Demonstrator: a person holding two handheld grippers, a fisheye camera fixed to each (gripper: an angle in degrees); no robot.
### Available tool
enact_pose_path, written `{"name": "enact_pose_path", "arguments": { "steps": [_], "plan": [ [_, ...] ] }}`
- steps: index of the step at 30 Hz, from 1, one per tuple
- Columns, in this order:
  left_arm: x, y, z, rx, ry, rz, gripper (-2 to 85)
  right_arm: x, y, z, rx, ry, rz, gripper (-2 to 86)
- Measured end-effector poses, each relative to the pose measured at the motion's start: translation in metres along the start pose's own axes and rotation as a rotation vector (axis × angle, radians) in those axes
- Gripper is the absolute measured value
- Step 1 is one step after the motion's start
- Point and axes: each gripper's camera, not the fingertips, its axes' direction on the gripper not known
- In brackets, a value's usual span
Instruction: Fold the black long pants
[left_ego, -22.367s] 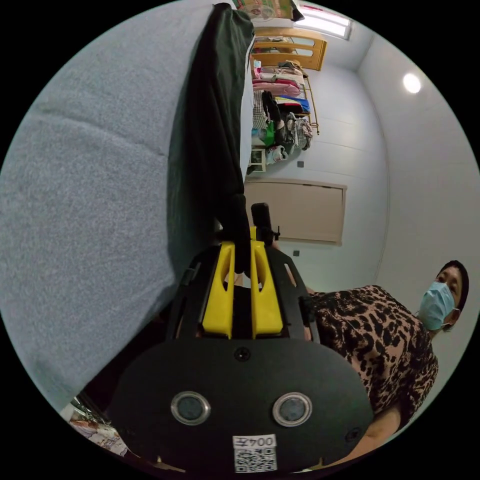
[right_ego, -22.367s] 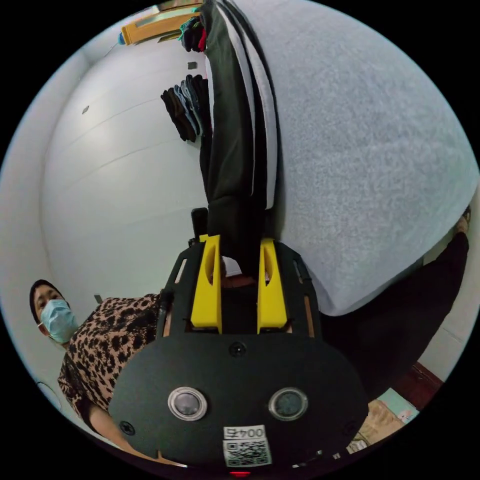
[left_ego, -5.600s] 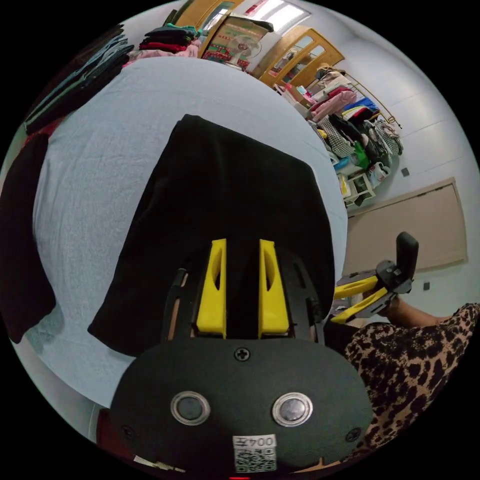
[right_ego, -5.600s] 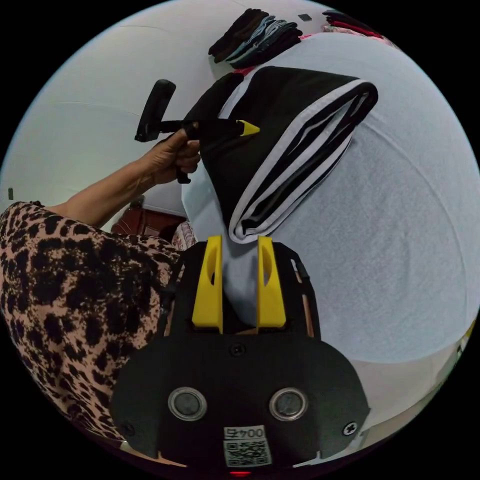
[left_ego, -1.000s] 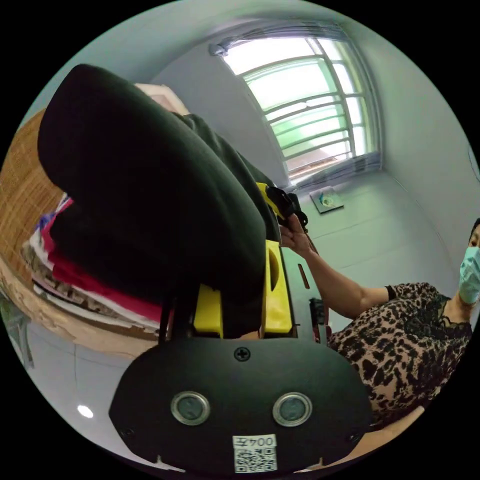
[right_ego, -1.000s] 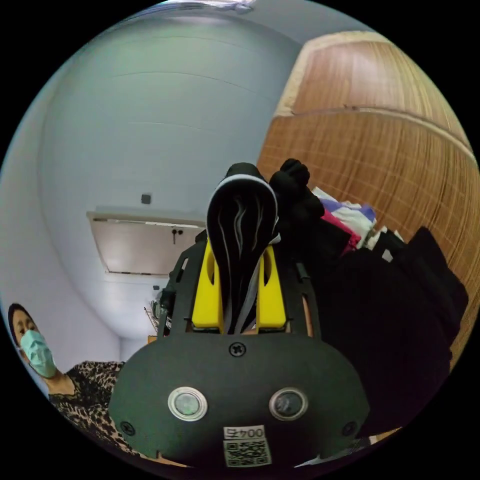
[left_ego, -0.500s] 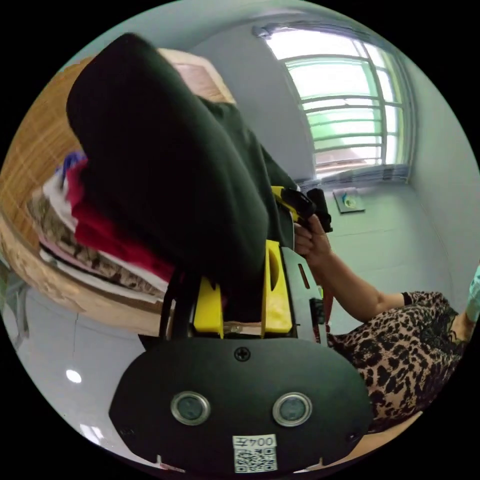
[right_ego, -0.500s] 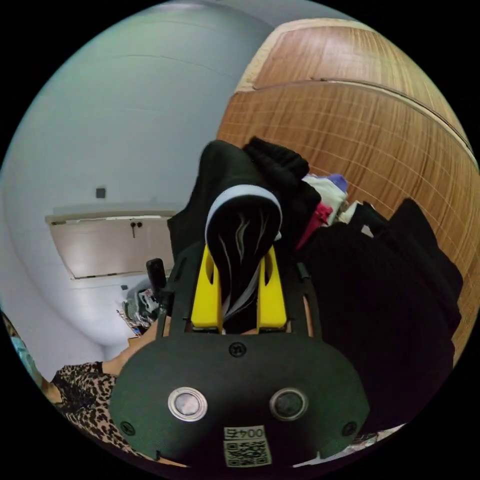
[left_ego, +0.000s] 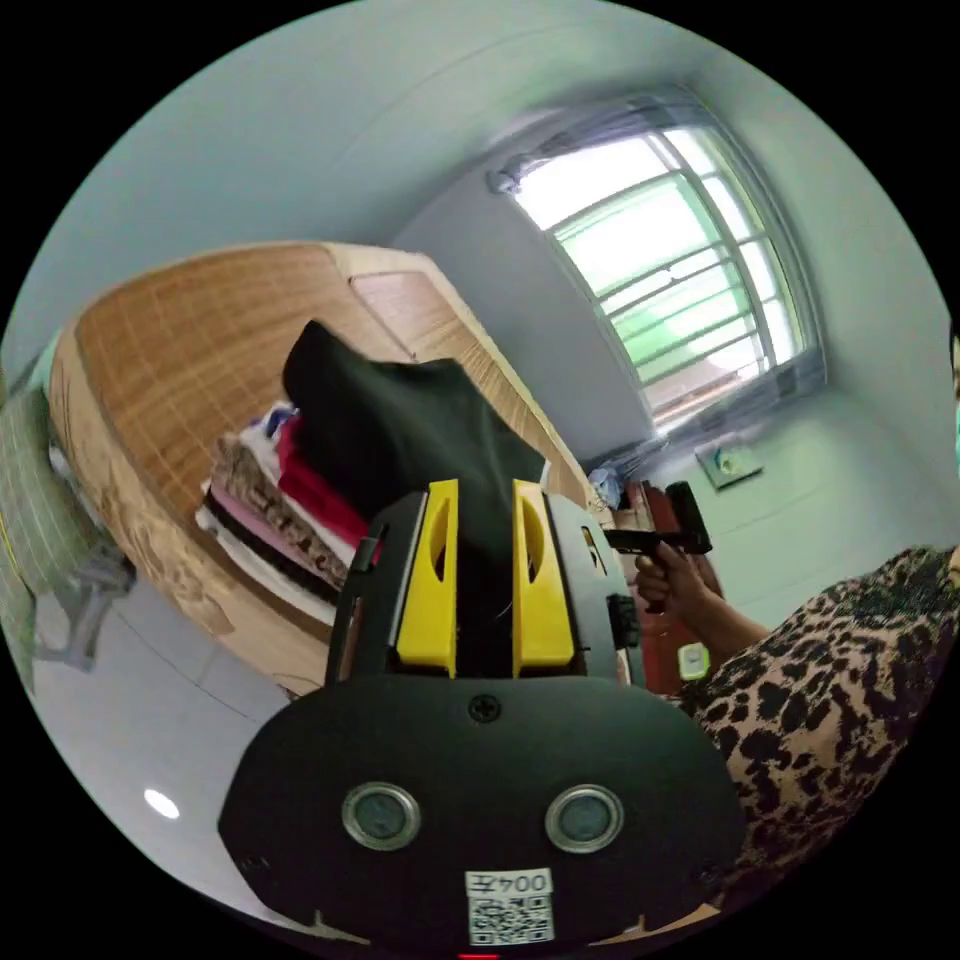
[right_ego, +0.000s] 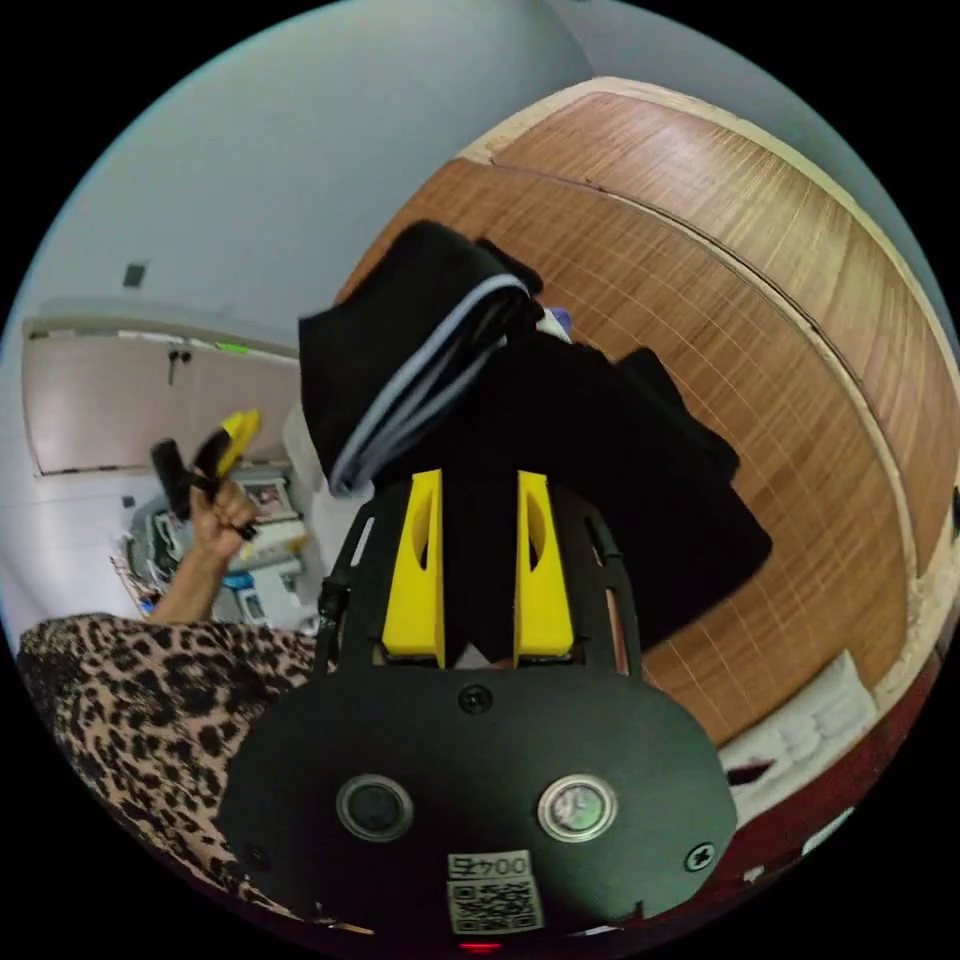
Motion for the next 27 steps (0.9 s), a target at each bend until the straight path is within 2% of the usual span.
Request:
{"name": "enact_pose_path", "arguments": {
  "steps": [3, 5, 9, 11, 21, 27],
  "plan": [
    [0.067, 0.006, 0.020, -0.036, -0.095, 0.183, 8.0, -0.024, 0.007, 0.008, -0.106, 0.157, -0.029, 10.0],
    [0.108, 0.008, 0.060, -0.095, -0.220, 0.322, 7.5, -0.035, -0.001, 0.022, -0.157, 0.260, -0.019, 9.2],
    [0.136, 0.021, 0.128, -0.233, -0.358, 0.448, 6.0, -0.052, -0.030, 0.045, -0.220, 0.378, -0.031, 8.8],
    [0.133, 0.046, 0.169, -0.370, -0.473, 0.519, 4.4, -0.057, -0.053, 0.069, -0.309, 0.421, -0.021, 8.9],
    [0.167, 0.131, 0.176, -0.350, -0.450, 0.584, 1.9, -0.088, -0.147, 0.063, -0.266, 0.372, -0.010, 8.9],
    [0.162, 0.163, 0.134, -0.328, -0.220, 0.342, 1.8, -0.101, -0.203, 0.049, -0.221, 0.314, -0.007, 9.3]
  ]
}}
